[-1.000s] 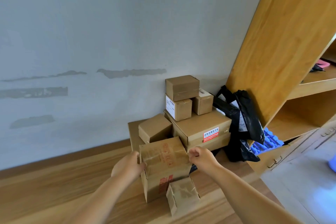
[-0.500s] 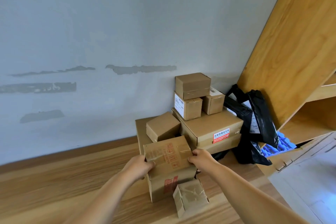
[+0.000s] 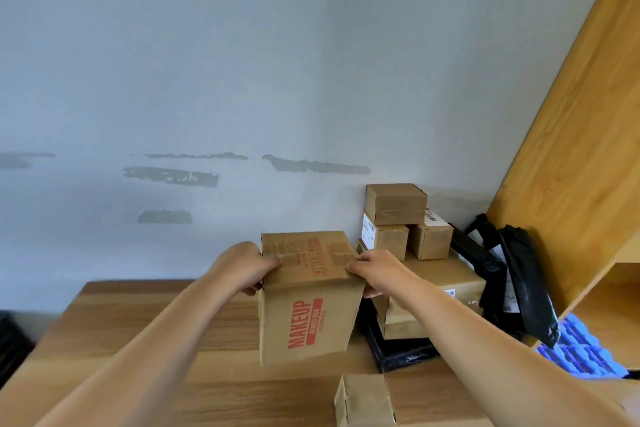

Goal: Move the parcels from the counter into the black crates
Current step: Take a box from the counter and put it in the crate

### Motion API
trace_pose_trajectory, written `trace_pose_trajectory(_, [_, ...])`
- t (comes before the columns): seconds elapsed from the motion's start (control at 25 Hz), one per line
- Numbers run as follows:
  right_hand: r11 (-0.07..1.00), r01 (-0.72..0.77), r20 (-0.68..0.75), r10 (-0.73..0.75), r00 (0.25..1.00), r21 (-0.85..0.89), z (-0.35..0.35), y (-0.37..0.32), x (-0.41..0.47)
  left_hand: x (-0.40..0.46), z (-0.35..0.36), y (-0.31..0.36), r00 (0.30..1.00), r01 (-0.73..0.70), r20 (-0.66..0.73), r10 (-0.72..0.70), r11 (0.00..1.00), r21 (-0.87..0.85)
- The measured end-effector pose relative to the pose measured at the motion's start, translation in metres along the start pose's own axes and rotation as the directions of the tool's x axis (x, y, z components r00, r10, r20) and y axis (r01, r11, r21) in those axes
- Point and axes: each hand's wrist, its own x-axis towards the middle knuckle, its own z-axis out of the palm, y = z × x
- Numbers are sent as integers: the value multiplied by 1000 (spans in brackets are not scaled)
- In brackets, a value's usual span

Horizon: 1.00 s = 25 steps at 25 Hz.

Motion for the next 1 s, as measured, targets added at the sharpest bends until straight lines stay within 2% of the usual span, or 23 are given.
trace_pose_trajectory(0.2, [983, 178, -52, -180, 982, -37, -28, -50, -15, -36, -47, 30, 978, -104, -185, 94, 994, -45])
trace_pose_trajectory(0.36, [949, 314, -90, -311, 946, 26, -43, -76, -29, -52, -71, 47, 928, -199, -328, 177, 979, -35])
trace_pose_trajectory(0.56, [896, 426, -156, -407, 900, 121, -53, -85, -35, -65, -77, 58, 835, -306, -476, 274, 952, 12])
trace_pose_trajectory(0.72, [870, 471, -194, -441, 876, 149, -55, -86, -34, -70, -71, 64, 762, -420, -554, 336, 907, -26])
trace_pose_trajectory(0.84, [818, 494, -195, -454, 869, 296, -53, -87, -36, -70, -67, 67, 722, -482, -596, 351, 873, -70])
trace_pose_trajectory(1.0, [725, 436, -208, -388, 898, 533, -52, -90, -42, -67, -59, 63, 701, -517, -611, 368, 852, -80])
